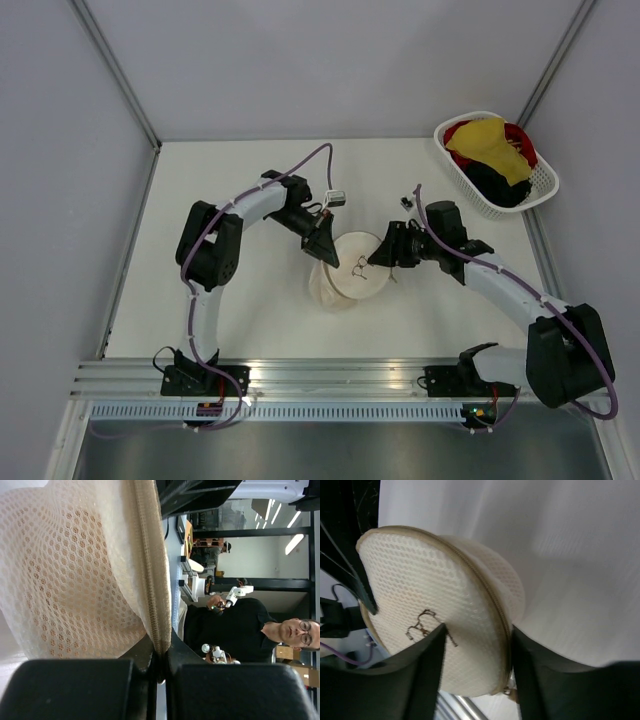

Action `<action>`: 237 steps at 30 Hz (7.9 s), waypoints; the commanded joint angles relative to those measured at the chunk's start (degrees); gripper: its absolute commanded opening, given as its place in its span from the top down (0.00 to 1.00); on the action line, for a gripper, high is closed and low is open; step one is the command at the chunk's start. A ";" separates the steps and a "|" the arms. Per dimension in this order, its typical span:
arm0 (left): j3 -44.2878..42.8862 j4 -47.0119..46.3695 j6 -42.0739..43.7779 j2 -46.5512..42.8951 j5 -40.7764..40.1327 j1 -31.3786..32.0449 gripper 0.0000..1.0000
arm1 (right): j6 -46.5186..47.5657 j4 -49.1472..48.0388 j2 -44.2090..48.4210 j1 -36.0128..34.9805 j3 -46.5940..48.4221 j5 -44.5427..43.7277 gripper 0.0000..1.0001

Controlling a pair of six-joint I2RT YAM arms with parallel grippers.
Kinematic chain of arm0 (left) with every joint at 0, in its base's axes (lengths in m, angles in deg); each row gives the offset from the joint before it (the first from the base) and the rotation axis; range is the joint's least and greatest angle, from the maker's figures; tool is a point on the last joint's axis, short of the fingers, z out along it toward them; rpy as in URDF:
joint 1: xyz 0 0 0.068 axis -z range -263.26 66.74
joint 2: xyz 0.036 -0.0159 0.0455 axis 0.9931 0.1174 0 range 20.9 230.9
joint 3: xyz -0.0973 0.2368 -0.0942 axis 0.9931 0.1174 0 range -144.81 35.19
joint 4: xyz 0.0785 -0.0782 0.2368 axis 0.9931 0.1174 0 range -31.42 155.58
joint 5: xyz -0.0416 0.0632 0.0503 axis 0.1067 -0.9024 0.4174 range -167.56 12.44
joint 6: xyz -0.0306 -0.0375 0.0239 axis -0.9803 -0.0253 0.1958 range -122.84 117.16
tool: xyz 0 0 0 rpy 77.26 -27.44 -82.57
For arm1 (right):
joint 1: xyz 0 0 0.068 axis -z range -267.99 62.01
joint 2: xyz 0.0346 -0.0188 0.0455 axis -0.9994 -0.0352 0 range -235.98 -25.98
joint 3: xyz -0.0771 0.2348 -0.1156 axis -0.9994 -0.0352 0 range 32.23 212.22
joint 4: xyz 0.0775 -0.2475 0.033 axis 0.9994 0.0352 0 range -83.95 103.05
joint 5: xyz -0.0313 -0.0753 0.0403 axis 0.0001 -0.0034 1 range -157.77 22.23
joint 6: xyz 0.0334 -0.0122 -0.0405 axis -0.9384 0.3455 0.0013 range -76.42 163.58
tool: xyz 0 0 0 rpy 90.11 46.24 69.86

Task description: Unzip the laundry bag and remove the bra

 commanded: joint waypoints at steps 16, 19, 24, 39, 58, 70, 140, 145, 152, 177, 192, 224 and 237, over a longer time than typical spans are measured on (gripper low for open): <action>-2.31 -18.53 -24.84 -11.12 -17.09 -0.90 0.00 | -13.96 3.64 4.22 -3.76 3.97 -12.44 1.00; 0.41 -25.48 -36.27 -17.44 -27.03 -0.81 0.00 | -23.16 4.79 3.69 -3.76 2.48 -15.78 0.99; 13.49 -37.25 -52.26 -31.06 -39.42 -0.64 0.00 | -36.90 2.77 8.61 -3.67 -3.93 -22.36 0.99; 55.60 -75.56 -92.18 -61.06 -56.22 4.72 0.00 | -68.27 -15.94 15.38 -4.02 -17.38 -19.75 1.00; 55.44 -90.98 -108.01 -49.64 -61.61 12.90 0.01 | -74.46 -21.23 17.67 -9.55 -18.27 -26.94 0.99; 54.29 -85.79 -107.13 -48.94 -65.74 15.18 0.06 | -76.04 -15.60 15.83 -13.77 -12.65 -33.89 0.99; 46.47 -77.44 -100.38 -40.32 -64.78 8.25 0.98 | -12.32 10.95 10.99 -40.23 5.29 -60.79 0.46; 46.21 -78.41 -99.40 -39.45 -60.74 7.98 0.98 | -9.51 7.26 10.55 -40.32 4.67 -57.46 0.43; 45.86 -78.58 -100.10 -39.88 -59.94 7.98 0.98 | -9.24 3.04 8.97 -40.32 3.71 -53.68 0.43; 45.68 -80.51 -98.97 -40.06 -54.59 5.70 0.98 | -9.86 4.26 5.19 -40.23 3.62 -53.85 0.93; 31.89 -65.34 -69.12 -28.99 -28.82 -1.86 0.98 | -9.42 13.05 1.32 -40.32 8.89 -58.07 1.00; 31.80 -65.31 -69.34 -29.33 -25.49 -4.50 0.98 | -9.33 8.57 -1.05 -40.23 9.07 -51.48 0.99; 31.88 -66.80 -70.92 -28.54 -25.14 -4.50 0.98 | -7.39 5.15 -1.05 -40.23 8.63 -44.10 0.62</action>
